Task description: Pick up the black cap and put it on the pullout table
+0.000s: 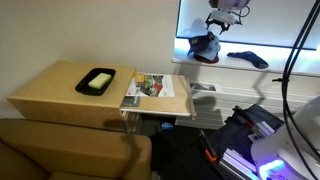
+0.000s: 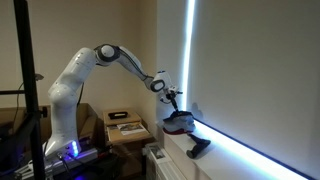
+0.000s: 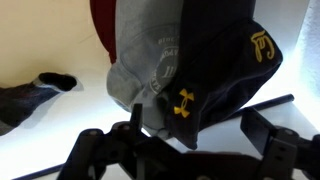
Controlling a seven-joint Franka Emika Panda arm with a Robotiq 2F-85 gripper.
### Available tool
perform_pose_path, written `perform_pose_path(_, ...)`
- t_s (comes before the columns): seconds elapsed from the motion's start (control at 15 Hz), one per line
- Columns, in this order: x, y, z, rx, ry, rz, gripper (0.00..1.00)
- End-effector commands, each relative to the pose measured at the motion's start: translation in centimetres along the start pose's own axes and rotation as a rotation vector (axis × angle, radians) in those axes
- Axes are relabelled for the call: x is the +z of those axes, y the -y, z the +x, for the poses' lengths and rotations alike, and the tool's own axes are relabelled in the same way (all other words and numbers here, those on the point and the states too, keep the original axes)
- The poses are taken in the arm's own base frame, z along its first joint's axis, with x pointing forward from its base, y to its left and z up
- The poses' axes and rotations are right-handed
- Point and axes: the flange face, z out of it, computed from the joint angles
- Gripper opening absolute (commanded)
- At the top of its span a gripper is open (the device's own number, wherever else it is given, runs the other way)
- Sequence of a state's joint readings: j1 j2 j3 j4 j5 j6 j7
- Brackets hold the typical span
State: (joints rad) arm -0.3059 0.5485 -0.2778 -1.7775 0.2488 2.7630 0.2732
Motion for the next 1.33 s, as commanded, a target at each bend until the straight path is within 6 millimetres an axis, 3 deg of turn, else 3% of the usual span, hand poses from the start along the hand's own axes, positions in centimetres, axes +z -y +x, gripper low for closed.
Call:
perform_pose_path(0.0,2.9,2.8,-0.1,0.063,-0.025,0.037,1.0)
perform_pose_path(0.27,5.3,4.7,-0.2,0.112,-0.041,-0.047,1.0)
perform_pose_path(0.33,5.1,2.6,0.6,0.127,-0.031,-0.088,1.0)
perform_pose_path(0.4,5.2,2.2,0.8,0.136,-0.021,-0.104,1.0)
perform_pose_path(0.47,5.3,3.3,-0.4,0.119,-0.028,-0.056,1.0)
perform_pose_path(0.53,5.4,2.7,0.0,0.127,-0.028,-0.075,1.0)
perform_pose_path(0.6,5.4,2.1,0.4,0.131,-0.03,-0.086,0.75)
perform_pose_path(0.73,5.2,2.1,0.6,0.129,-0.029,-0.078,0.66)
perform_pose_path(1.27,5.5,1.0,0.8,0.138,-0.015,-0.112,0.09)
